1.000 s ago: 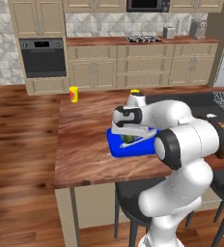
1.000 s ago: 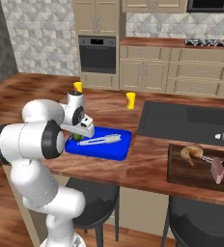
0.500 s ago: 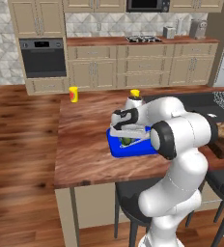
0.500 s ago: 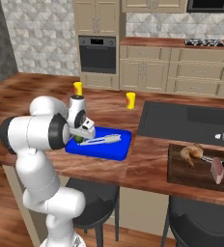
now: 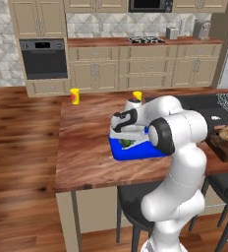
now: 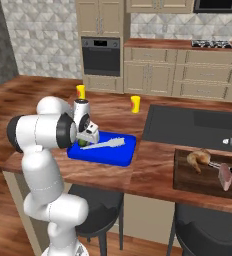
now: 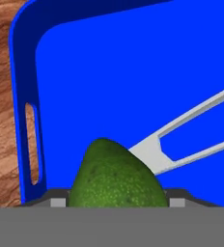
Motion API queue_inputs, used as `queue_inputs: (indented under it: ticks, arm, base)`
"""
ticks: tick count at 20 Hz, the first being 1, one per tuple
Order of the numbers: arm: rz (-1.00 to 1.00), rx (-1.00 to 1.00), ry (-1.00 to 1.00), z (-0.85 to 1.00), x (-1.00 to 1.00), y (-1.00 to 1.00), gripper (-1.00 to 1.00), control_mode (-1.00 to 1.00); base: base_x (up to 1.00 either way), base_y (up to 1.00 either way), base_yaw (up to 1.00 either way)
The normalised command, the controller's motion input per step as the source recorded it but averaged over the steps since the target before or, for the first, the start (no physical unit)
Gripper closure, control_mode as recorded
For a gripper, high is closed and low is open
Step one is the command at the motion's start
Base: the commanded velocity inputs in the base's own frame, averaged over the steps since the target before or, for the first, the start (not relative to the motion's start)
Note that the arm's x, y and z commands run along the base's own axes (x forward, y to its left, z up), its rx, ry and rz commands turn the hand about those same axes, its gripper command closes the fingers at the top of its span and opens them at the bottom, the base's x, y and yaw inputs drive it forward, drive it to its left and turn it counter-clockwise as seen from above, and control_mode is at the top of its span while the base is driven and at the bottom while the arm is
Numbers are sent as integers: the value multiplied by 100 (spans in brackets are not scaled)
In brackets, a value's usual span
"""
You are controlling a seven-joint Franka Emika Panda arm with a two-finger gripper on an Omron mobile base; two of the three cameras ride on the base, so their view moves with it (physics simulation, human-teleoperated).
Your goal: Gather the avocado and eggplant from the fridge and place them on a tray on the dining counter. Then gather the steak and chicken drumstick from the fridge and place them on the other tray.
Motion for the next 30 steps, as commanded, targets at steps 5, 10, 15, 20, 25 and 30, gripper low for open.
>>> queue_inputs:
  ticks: [5,10,15,20,25,30]
  arm:
    - [0,-1,0,-30,9,13,-100,-100]
    - [0,-1,-1,-20,0,10,-100,-100]
    - [0,0,0,0,-1,1,-100,-100]
    - [0,0,-2,11,-14,0,-100,-100]
    - [-3,0,-6,38,-22,0,-100,-100]
    - [-5,0,-7,44,-43,-3,-100,-100]
  base:
    - [0,0,0]
    - [0,0,0]
    - [0,0,0]
    - [0,0,0]
    - [0,0,0]
    - [0,0,0]
